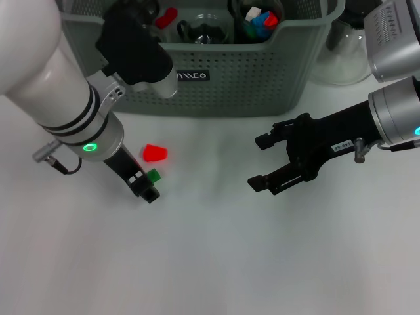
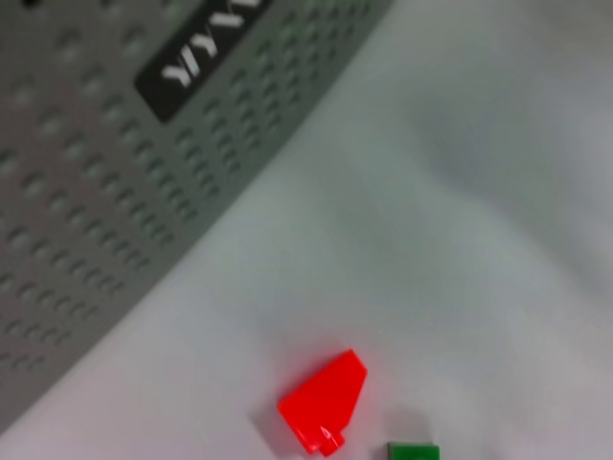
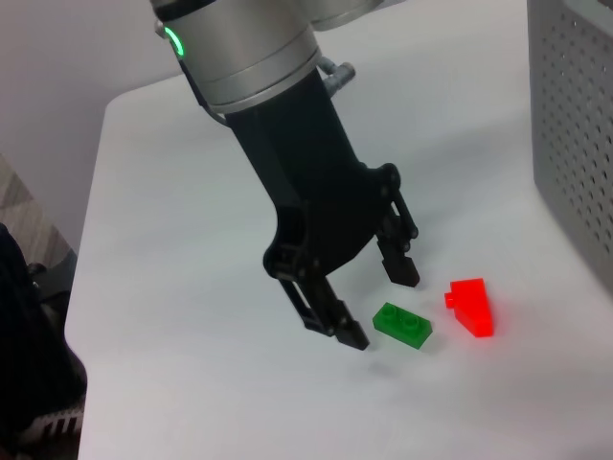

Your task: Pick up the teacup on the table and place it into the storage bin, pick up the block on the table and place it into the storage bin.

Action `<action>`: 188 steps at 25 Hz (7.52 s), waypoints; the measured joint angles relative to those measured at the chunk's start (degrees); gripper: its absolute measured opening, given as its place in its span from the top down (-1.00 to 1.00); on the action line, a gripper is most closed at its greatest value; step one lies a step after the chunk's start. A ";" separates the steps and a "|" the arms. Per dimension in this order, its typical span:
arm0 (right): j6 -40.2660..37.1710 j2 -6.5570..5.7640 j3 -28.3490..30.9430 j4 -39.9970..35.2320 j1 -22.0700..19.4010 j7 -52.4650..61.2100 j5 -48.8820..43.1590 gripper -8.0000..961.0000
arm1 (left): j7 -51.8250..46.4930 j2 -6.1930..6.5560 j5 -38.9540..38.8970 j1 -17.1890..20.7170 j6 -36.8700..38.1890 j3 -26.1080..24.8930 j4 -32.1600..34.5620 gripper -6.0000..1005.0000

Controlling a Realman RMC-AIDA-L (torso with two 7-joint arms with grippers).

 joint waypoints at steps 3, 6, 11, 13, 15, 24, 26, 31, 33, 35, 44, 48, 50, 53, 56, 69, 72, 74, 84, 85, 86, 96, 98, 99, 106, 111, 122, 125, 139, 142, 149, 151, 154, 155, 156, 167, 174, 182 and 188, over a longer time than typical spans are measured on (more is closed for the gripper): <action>0.00 0.00 0.00 -0.01 0.08 -0.02 0.00 -0.98 | -0.01 0.00 0.06 0.02 -1.19 0.35 -0.46 -0.54; 0.00 0.00 0.00 -0.02 0.14 -0.03 0.00 -0.98 | -0.03 0.00 0.03 -0.02 -1.97 0.76 -1.09 -0.34; 0.00 0.00 0.00 -0.04 0.05 -0.04 0.00 -0.98 | -0.05 0.00 0.00 0.24 -3.07 1.98 -1.34 -0.25; 0.00 0.00 0.00 -0.04 -0.04 -0.02 0.00 -0.98 | -0.05 0.00 -0.14 0.35 -3.40 2.30 -1.35 -0.24; 0.00 0.00 0.00 -0.04 -0.11 -0.02 0.00 -0.98 | -0.06 0.00 -0.15 0.46 -3.60 2.56 -1.35 -0.19; 0.00 0.00 0.00 -0.04 -0.12 -0.05 0.00 -0.98 | -0.48 0.00 0.12 0.57 -4.66 3.04 -2.43 0.13; 0.00 0.00 0.00 -0.04 -0.12 -0.05 0.00 -0.98 | -0.80 0.00 0.26 0.62 -4.99 3.29 -2.60 0.15; 0.00 0.00 0.00 -0.04 -0.21 -0.05 0.00 -0.97 | -1.50 0.00 0.49 0.63 -5.73 3.55 -2.67 0.20; 0.00 0.00 0.00 -0.04 -0.21 -0.05 0.00 -0.97 | -1.62 0.00 0.52 0.63 -5.80 3.57 -2.67 0.25; 0.00 0.00 0.00 -0.04 -0.21 -0.03 0.00 -0.97 | -1.83 0.02 0.59 0.61 -5.79 3.41 -2.78 0.34; 0.00 0.00 0.00 -0.04 -0.21 0.09 -0.01 -0.97 | -3.62 -0.01 2.42 1.73 -3.55 4.03 1.53 0.62; 0.00 -0.05 0.00 -0.04 -0.24 0.19 0.01 -0.97 | -3.76 0.00 -0.15 4.40 3.35 0.88 13.09 0.62; 0.00 -0.12 0.00 -0.04 -0.24 0.26 0.01 -0.97 | -3.50 0.01 -4.79 5.58 8.00 -3.03 20.57 0.62; 0.02 -0.17 0.00 -0.04 -0.23 0.34 0.01 -0.97 | -2.90 0.21 -13.66 5.89 12.32 -10.14 29.35 0.62; -0.03 -0.17 -0.22 -0.04 -0.25 0.30 0.00 -0.97 | -1.30 0.41 -24.92 3.70 14.61 -20.65 36.94 0.61; 0.00 -0.18 -0.23 0.45 -0.31 0.38 0.00 -0.97 | 2.48 4.11 -12.76 -21.74 -9.91 -28.36 1.89 0.61; 0.02 -0.17 -0.21 0.47 -0.30 0.56 0.00 -0.97 | 2.49 5.01 -8.80 -26.59 -15.83 -28.38 -10.04 0.60; 0.00 -0.18 -0.25 0.49 -0.29 0.69 0.00 -0.97 | 2.51 5.15 -6.25 -29.01 -19.48 -28.38 -16.37 0.60; 0.46 -0.18 -0.44 0.50 -0.12 0.89 0.00 -0.97 | 2.56 2.82 -0.40 -33.03 -28.96 -27.25 -29.61 0.60; 0.47 -0.18 -0.45 0.50 -0.12 0.89 0.00 -0.97 | 2.68 2.55 -0.31 -32.98 -28.99 -27.15 -29.53 0.60; 0.49 -0.17 -0.45 0.50 -0.11 0.89 0.00 -0.97 | 2.81 2.30 -0.27 -32.89 -29.03 -27.07 -29.42 0.60; 0.54 -0.18 -0.43 0.49 -0.30 0.65 -0.10 -0.97 | 2.89 1.55 -0.41 -29.67 -27.41 -27.37 -22.21 0.26; 0.54 -0.17 -0.44 0.50 -0.34 0.62 -0.10 -0.97 | 2.74 1.49 -0.94 -27.98 -25.01 -27.88 -17.15 0.11; 0.55 -0.18 -0.43 0.49 -0.35 0.60 -0.10 -0.97 | 2.68 1.31 -1.56 -26.61 -22.89 -28.42 -13.07 0.04; 0.53 -0.30 -0.44 0.49 -0.30 0.67 -0.08 -0.97 | 6.09 1.09 -20.75 -13.81 -4.78 -31.51 18.74 -0.51; 0.51 -0.34 -0.33 0.49 -0.29 0.65 -0.09 -0.97 | 13.20 1.06 -34.60 -3.84 10.34 -31.13 35.53 -0.71; 0.66 -0.18 -0.49 0.69 0.08 1.31 -1.74 -0.98 | 18.90 0.50 -21.91 -0.26 22.94 -20.42 22.22 -0.74; 0.46 -0.17 -0.59 0.87 0.23 1.65 -2.10 -0.98 | 21.03 0.50 -14.53 -1.92 17.15 -16.55 13.99 -0.74; -0.44 -0.18 -2.10 1.41 0.85 4.02 -2.36 -0.98 | 27.45 0.48 -0.68 -7.43 -4.07 -9.87 -8.62 -0.74; -0.44 -0.18 -2.12 1.39 0.82 4.09 -2.38 -0.98 | 27.93 0.46 -0.02 -8.83 -5.33 -9.84 -11.46 -0.71; -0.40 -0.17 -2.45 1.36 1.13 4.83 -4.01 -0.98 | 30.83 0.44 0.26 -10.06 -5.44 -9.79 -12.91 -0.65; -0.40 -0.08 -2.61 1.37 1.18 4.85 -4.26 -0.98 | 31.53 0.45 0.39 -10.54 -5.37 -9.77 -13.17 -0.63; -0.19 0.02 -2.72 1.51 1.21 4.87 -4.32 -0.98 | 32.51 0.49 1.04 -11.17 -6.04 -9.77 -13.84 -0.62; -0.11 0.03 -2.73 1.65 1.23 4.95 -4.32 -0.98 | 32.77 0.49 1.25 -11.48 -6.24 -9.77 -14.21 -0.62; -0.05 0.03 -2.73 1.78 1.26 5.10 -4.31 -0.98 | 32.98 0.50 1.46 -11.82 -6.36 -9.78 -14.59 -0.62; 0.47 0.00 -2.72 2.08 1.24 5.51 -4.31 -0.98 | 34.30 0.23 2.00 -13.50 -7.77 -9.78 -18.16 -0.61; 0.53 0.00 -2.72 2.09 1.26 5.50 -4.30 -0.98 | 35.52 0.32 1.65 -13.42 -9.46 -9.77 -19.90 -0.41; 0.54 0.00 -2.72 2.19 1.29 5.49 -4.30 -0.98 | 36.17 0.44 1.75 -13.51 -10.57 -10.08 -21.09 -0.13; 1.02 0.07 -2.73 2.31 1.29 5.49 -4.30 -0.98 | 36.43 0.44 1.87 -13.54 -11.12 -10.29 -21.75 -0.01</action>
